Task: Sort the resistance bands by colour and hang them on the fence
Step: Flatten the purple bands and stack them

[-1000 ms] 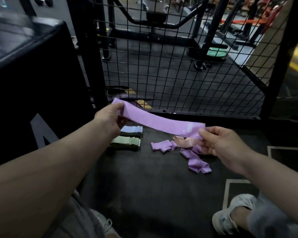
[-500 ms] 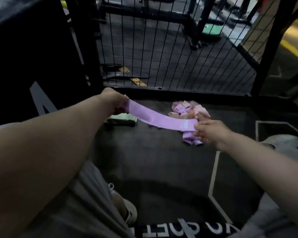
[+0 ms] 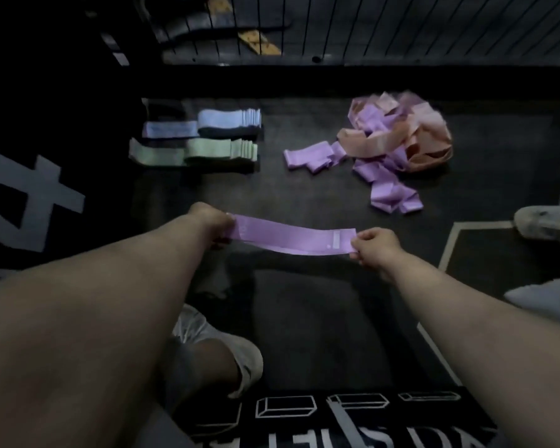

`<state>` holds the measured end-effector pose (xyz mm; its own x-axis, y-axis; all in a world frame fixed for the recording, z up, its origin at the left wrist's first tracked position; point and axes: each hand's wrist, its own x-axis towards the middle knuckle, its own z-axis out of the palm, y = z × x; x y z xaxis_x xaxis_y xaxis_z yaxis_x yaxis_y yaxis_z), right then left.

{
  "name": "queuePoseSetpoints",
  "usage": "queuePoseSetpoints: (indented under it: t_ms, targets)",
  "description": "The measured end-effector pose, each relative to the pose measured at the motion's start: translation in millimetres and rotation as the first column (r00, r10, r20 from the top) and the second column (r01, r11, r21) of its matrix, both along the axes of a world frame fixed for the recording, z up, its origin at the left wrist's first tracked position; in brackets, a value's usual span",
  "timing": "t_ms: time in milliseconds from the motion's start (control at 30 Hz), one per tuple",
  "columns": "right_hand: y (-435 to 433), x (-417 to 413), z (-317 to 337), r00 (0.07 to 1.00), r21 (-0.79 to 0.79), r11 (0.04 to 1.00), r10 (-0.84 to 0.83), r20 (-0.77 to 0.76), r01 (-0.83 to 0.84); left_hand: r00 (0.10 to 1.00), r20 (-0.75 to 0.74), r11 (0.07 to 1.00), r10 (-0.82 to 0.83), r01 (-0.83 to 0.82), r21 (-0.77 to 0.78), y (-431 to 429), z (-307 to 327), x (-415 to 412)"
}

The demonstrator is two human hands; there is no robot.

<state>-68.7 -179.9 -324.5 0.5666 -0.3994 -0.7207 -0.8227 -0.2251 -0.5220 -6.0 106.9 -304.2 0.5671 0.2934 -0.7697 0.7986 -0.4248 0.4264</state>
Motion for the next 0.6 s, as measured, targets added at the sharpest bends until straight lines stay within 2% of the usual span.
queuePoseSetpoints:
  t_ms: [167, 267, 367, 500, 600]
  targets:
    - [7.9, 16.2, -45.4, 1.000, -0.048, 0.999, -0.007, 0.008, 0.007, 0.985, -0.020, 0.984, 0.173, -0.172, 0.051, 0.9, -45.4, 3.4]
    - [7.0, 31.3, -64.0, 0.998, -0.083, 0.996, -0.016, 0.055, 0.021, 0.968, -0.021, 0.968, 0.251, -0.250, 0.028, -2.0, -68.3, 7.3]
    - [2.5, 44.3, -80.9, 0.997, -0.122, 0.993, 0.015, 0.072, -0.006, 0.959, 0.021, 0.959, 0.283, -0.283, -0.026, -3.9, -85.0, 8.5]
    - [-1.4, 66.5, -92.4, 0.991, -0.162, 0.986, -0.027, 0.128, 0.048, 0.939, 0.107, 0.945, 0.327, -0.325, -0.033, -4.5, -99.2, 14.0]
    - [-2.2, 79.8, -97.8, 0.996, -0.191, 0.981, 0.057, 0.066, -0.044, 0.927, 0.091, 0.931, 0.364, -0.364, -0.016, -5.9, -107.5, 19.0]
